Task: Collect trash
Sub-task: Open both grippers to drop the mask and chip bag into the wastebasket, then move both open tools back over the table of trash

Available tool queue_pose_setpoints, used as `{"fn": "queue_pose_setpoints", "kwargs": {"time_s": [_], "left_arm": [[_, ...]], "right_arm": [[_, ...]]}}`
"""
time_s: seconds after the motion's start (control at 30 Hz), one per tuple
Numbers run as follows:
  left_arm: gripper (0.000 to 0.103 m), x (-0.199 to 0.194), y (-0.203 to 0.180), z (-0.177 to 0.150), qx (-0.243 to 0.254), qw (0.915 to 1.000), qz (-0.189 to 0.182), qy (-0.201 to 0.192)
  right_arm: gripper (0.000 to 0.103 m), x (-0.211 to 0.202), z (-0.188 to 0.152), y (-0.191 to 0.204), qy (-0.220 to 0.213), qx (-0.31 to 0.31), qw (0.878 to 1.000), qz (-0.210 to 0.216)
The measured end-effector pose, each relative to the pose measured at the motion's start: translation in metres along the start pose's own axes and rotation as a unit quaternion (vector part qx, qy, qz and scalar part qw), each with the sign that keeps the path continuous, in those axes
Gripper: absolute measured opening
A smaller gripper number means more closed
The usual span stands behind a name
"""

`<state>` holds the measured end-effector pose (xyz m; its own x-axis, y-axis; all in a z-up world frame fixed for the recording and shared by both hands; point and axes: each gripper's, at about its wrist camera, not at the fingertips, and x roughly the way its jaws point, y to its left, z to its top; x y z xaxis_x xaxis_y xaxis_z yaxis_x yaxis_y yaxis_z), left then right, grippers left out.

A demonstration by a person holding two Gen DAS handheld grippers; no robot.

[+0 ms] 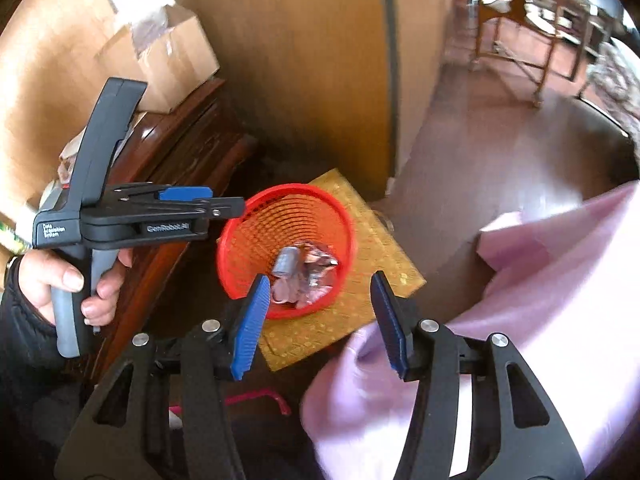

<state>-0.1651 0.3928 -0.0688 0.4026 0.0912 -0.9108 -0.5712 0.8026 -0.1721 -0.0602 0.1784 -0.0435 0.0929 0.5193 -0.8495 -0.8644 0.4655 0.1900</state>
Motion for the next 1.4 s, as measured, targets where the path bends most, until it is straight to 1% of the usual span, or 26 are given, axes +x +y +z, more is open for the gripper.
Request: {"fn": "queue_pose_setpoints", "kwargs": {"time_s": [0.07, 0.13, 0.27, 0.33, 0.37, 0.4, 0.43, 0.47, 0.57, 0.63, 0.67, 0.73, 0.8, 0.87, 0.9, 0.93, 1.0, 1.13, 1.23, 1.33, 1.4], "left_arm": [[0.058, -0.004, -0.015, 0.000, 0.015, 0.9999, -0.005, -0.003], [0.062, -0.008, -0.030, -0.001, 0.032, 0.9994, -0.008, -0.007], [0.065, -0.017, -0.068, -0.001, 0.061, 0.9978, -0.018, -0.018], [0.071, -0.023, -0.088, -0.002, 0.078, 0.9963, -0.027, -0.025], [0.073, -0.028, -0.104, -0.002, 0.092, 0.9947, -0.034, -0.030], [0.077, -0.030, -0.115, -0.003, 0.102, 0.9936, -0.037, -0.033], [0.080, -0.033, -0.129, -0.005, 0.116, 0.9916, -0.042, -0.037], [0.080, -0.035, -0.140, -0.006, 0.126, 0.9902, -0.045, -0.040], [0.082, -0.040, -0.187, -0.012, 0.172, 0.9822, -0.059, -0.045], [0.083, -0.041, -0.210, -0.017, 0.194, 0.9776, -0.065, -0.047], [0.084, -0.041, -0.229, -0.021, 0.210, 0.9739, -0.070, -0.051], [0.084, -0.041, -0.253, -0.026, 0.226, 0.9697, -0.077, -0.054], [0.084, -0.041, -0.275, -0.030, 0.238, 0.9657, -0.088, -0.052], [0.085, -0.039, -0.300, -0.037, 0.255, 0.9607, -0.099, -0.048], [0.086, -0.038, -0.311, -0.039, 0.261, 0.9588, -0.102, -0.046], [0.088, -0.036, -0.321, -0.042, 0.268, 0.9566, -0.105, -0.045], [0.089, -0.034, -0.347, -0.051, 0.287, 0.9500, -0.117, -0.041], [0.090, -0.029, -0.393, -0.070, 0.334, 0.9315, -0.140, -0.037], [0.091, -0.025, -0.430, -0.089, 0.379, 0.9111, -0.156, -0.041], [0.093, -0.022, -0.453, -0.102, 0.418, 0.8937, -0.156, -0.050], [0.094, -0.017, -0.463, -0.104, 0.427, 0.8890, -0.156, -0.054]], "right_arm": [[0.058, -0.016, -0.013, -0.014, -0.014, 0.016, 1.000, -0.021], [0.063, -0.033, -0.028, -0.027, -0.028, 0.034, 0.998, -0.045], [0.064, -0.066, -0.055, -0.055, -0.054, 0.068, 0.993, -0.078], [0.068, -0.088, -0.071, -0.070, -0.076, 0.090, 0.989, -0.093], [0.070, -0.099, -0.078, -0.078, -0.088, 0.101, 0.986, -0.100], [0.074, -0.109, -0.084, -0.086, -0.099, 0.111, 0.983, -0.108], [0.075, -0.123, -0.094, -0.095, -0.112, 0.124, 0.979, -0.119], [0.076, -0.133, -0.102, -0.103, -0.122, 0.132, 0.975, -0.127], [0.077, -0.157, -0.122, -0.122, -0.139, 0.154, 0.966, -0.156], [0.080, -0.174, -0.138, -0.137, -0.153, 0.168, 0.958, -0.175], [0.081, -0.180, -0.145, -0.142, -0.158, 0.176, 0.954, -0.186], [0.084, -0.192, -0.165, -0.158, -0.170, 0.195, 0.944, -0.205], [0.085, -0.198, -0.180, -0.174, -0.178, 0.218, 0.936, -0.212], [0.085, -0.207, -0.195, -0.193, -0.190, 0.248, 0.925, -0.217], [0.085, -0.212, -0.204, -0.203, -0.197, 0.266, 0.918, -0.221], [0.085, -0.216, -0.210, -0.211, -0.201, 0.276, 0.913, -0.223], [0.085, -0.221, -0.221, -0.222, -0.207, 0.298, 0.905, -0.224], [0.086, -0.228, -0.247, -0.249, -0.206, 0.338, 0.889, -0.230], [0.086, -0.228, -0.259, -0.262, -0.201, 0.360, 0.879, -0.238], [0.086, -0.230, -0.270, -0.273, -0.198, 0.375, 0.870, -0.251], [0.087, -0.229, -0.273, -0.276, -0.195, 0.381, 0.867, -0.253]]}}
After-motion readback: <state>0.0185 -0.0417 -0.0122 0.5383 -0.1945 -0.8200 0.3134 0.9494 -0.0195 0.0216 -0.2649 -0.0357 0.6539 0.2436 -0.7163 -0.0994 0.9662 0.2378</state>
